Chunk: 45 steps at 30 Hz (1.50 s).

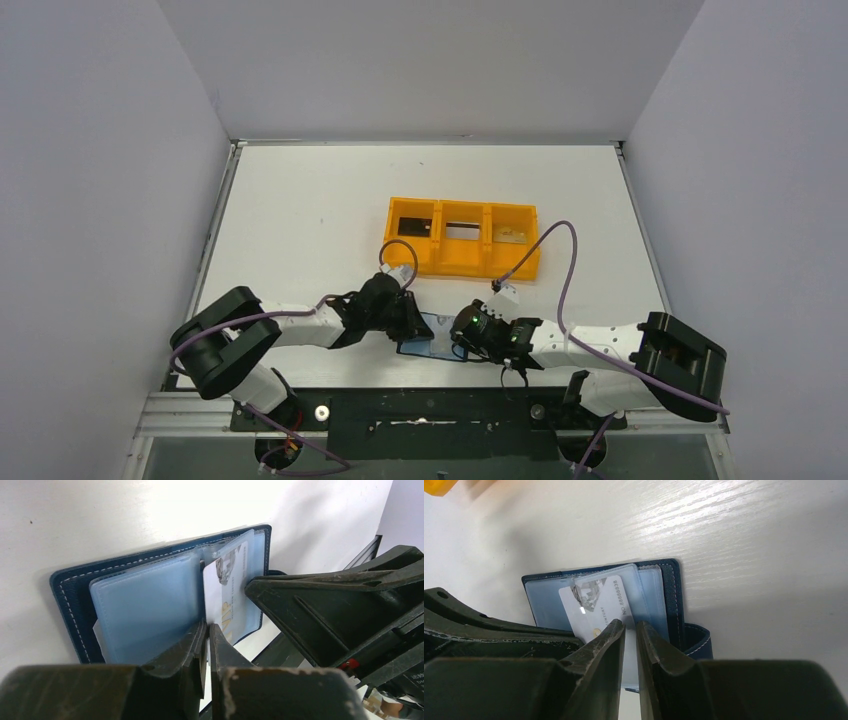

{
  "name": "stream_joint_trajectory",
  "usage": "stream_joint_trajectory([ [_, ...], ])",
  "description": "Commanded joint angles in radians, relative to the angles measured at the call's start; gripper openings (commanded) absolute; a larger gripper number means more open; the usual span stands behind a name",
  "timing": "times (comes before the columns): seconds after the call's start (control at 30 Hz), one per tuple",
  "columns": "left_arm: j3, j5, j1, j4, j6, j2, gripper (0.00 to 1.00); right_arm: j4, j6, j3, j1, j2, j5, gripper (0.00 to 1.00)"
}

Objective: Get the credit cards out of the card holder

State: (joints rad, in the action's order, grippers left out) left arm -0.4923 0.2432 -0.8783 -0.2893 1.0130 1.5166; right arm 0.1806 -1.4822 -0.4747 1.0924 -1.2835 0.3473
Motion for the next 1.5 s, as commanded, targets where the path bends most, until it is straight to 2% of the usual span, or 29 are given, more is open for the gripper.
stream_joint_trajectory([
  [0.0, 0.0, 0.0, -0.005, -0.066, -0.001, -0.019, 0.02, 0.102, 0.006, 0.043, -0.008, -0.034, -0.018, 0.18],
  [0.77, 0.002, -0.049, 0.008, 0.081, -0.048, -0.118, 0.0, 0.114, 0.033, 0.021, -0.007, -0.013, 0.004, 0.19],
  [0.9, -0.003, -0.043, 0.008, 0.085, -0.052, -0.109, 0.0, 0.118, 0.075, -0.01, 0.005, 0.028, 0.035, 0.23],
  [1.17, -0.006, -0.041, 0.008, 0.083, -0.052, -0.106, 0.0, 0.024, 0.162, -0.024, 0.029, 0.109, 0.045, 0.28],
  [1.4, -0.008, -0.039, 0.007, 0.085, -0.053, -0.113, 0.0, -0.068, 0.23, -0.037, 0.035, 0.058, -0.005, 0.33],
  [1.47, -0.011, -0.038, 0.006, 0.085, -0.053, -0.114, 0.0, -0.047, 0.225, -0.059, 0.034, 0.019, -0.006, 0.33],
])
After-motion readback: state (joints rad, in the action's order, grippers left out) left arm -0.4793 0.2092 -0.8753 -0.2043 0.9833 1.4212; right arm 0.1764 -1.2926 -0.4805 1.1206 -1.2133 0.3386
